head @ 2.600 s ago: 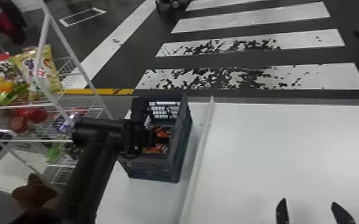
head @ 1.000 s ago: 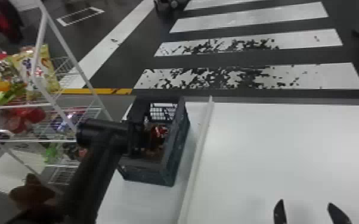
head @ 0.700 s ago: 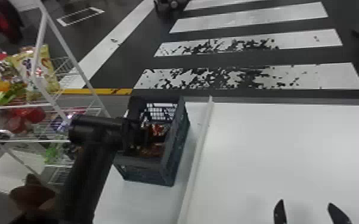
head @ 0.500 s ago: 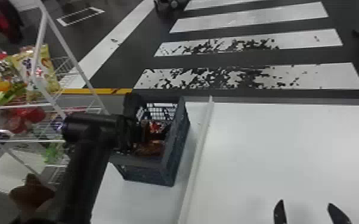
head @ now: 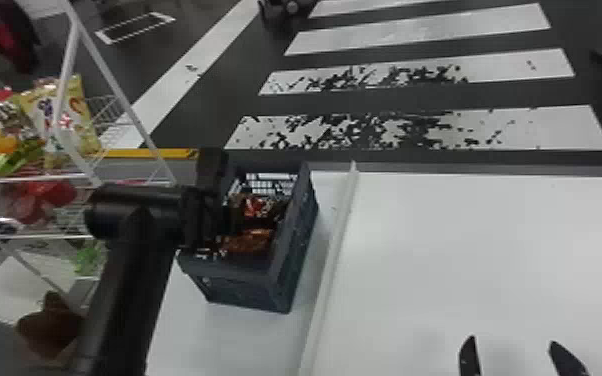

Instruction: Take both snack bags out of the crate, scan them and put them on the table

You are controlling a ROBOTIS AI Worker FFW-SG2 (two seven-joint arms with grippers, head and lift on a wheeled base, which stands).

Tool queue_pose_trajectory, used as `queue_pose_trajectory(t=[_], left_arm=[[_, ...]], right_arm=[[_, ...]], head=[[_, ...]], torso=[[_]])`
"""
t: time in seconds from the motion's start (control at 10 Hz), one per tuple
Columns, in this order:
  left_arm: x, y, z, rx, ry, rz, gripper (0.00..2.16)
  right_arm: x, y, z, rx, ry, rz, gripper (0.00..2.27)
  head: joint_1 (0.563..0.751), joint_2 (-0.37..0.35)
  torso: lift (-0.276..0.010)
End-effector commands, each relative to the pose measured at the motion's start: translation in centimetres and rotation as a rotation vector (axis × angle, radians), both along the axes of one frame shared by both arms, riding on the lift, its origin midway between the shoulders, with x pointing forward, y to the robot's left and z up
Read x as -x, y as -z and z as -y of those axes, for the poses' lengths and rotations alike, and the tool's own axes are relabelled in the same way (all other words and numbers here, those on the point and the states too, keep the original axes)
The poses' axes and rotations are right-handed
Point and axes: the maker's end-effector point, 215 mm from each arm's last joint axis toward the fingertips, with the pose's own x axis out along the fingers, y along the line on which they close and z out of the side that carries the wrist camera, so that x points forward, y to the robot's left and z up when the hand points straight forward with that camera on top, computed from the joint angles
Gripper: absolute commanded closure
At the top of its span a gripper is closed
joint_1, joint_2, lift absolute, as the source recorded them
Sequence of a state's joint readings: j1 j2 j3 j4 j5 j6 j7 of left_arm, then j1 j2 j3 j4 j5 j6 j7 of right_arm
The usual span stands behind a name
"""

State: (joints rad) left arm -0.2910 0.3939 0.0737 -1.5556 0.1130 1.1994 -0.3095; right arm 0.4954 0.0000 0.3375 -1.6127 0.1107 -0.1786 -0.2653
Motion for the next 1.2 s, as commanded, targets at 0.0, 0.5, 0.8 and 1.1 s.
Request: queue_pose_trajectory(t=[0.0, 0.5, 0.8, 1.1], left_arm=[[0.6, -1.2, -0.3, 0.007, -0.012, 0.006, 2.14], [1.4, -5.7, -0.5, 0.022, -0.027, 0.068, 2.14], [1.5, -8.0, -0.2, 0.027, -0.025, 0.104, 2.14], [2.3, -7.3, -1.1, 0.025, -0.044, 0.097, 2.14]], right_arm=[[0.0, 0.0, 0.0, -0.001, 0.001, -0.001, 0.08], [-0.1, 0.1, -0.2, 0.0, -0.002, -0.003, 0.08], [0.0, 0.1, -0.4, 0.0, -0.007, -0.007, 0.08], [0.0, 0.2, -0.4, 0.0, -0.007, -0.009, 0.08]], head=[[0.695, 0.35], [0.695, 0.35], [0.695, 0.35], [0.695, 0.35]], torso=[[-0.092], [-0.092], [-0.092], [-0.092]])
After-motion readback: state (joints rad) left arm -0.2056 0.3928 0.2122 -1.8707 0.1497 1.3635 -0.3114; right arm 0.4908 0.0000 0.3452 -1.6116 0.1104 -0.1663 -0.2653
